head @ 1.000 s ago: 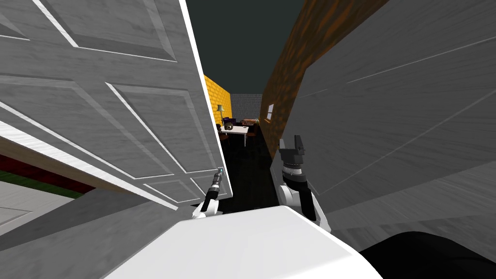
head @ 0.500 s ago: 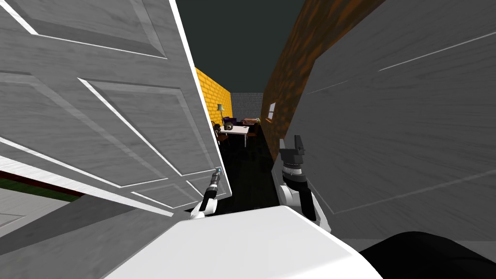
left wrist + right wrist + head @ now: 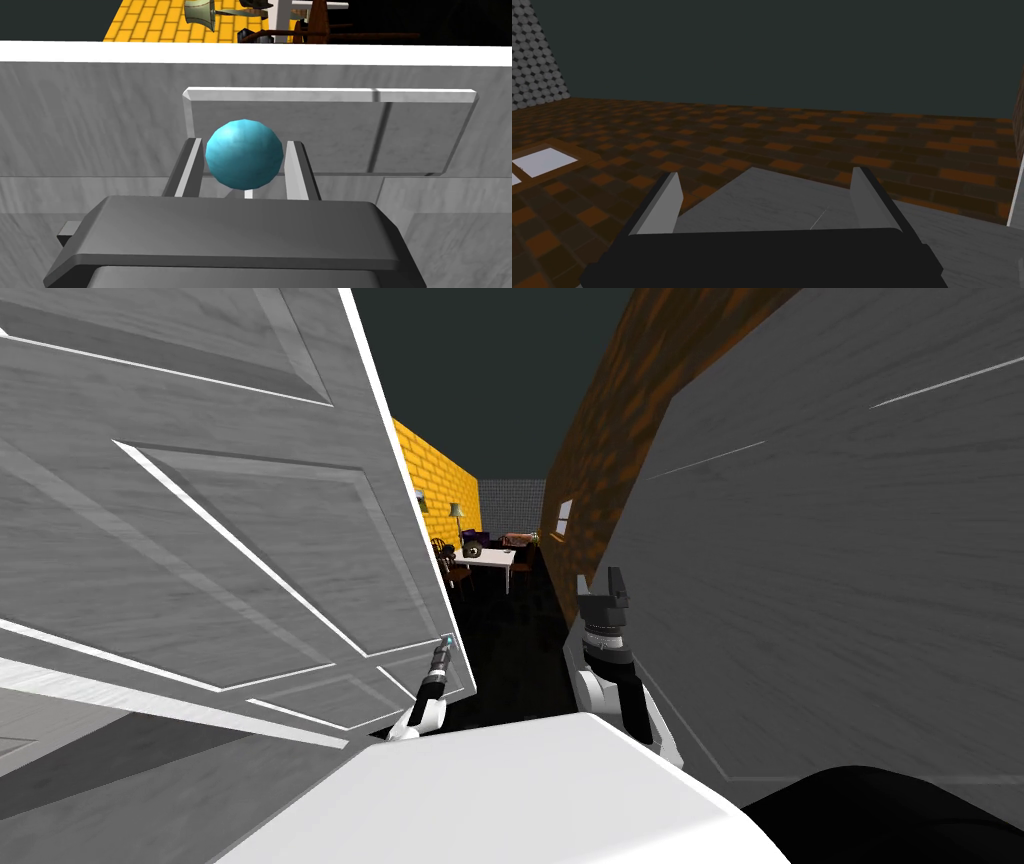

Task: Push the door open

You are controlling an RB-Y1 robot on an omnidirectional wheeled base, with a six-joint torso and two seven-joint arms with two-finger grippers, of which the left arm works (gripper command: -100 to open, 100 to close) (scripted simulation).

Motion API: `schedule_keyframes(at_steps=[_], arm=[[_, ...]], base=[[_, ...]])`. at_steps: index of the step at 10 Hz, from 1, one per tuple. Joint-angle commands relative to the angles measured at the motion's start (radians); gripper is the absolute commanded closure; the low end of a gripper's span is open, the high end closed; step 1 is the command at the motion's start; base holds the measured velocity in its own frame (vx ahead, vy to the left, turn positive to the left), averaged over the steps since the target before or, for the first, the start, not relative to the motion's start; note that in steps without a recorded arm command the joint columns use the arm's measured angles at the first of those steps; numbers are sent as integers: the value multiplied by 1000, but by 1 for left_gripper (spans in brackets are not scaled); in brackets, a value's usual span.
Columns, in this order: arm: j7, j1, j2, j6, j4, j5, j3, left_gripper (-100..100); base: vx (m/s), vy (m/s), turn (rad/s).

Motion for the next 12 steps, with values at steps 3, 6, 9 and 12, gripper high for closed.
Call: schedule_keyframes(at_steps=[3,6,9,12], arm=[[-11,-15,26,-16,24,27,52,100],[-15,-15,27,-15,25,34,63,100],[-28,-18,32,-14,30,56,103,100],[-26,-22,27,-15,43,58,104,-100]], base=[[204,-53,56],[123,-32,31],[162,-39,88],[-22,-85,66]])
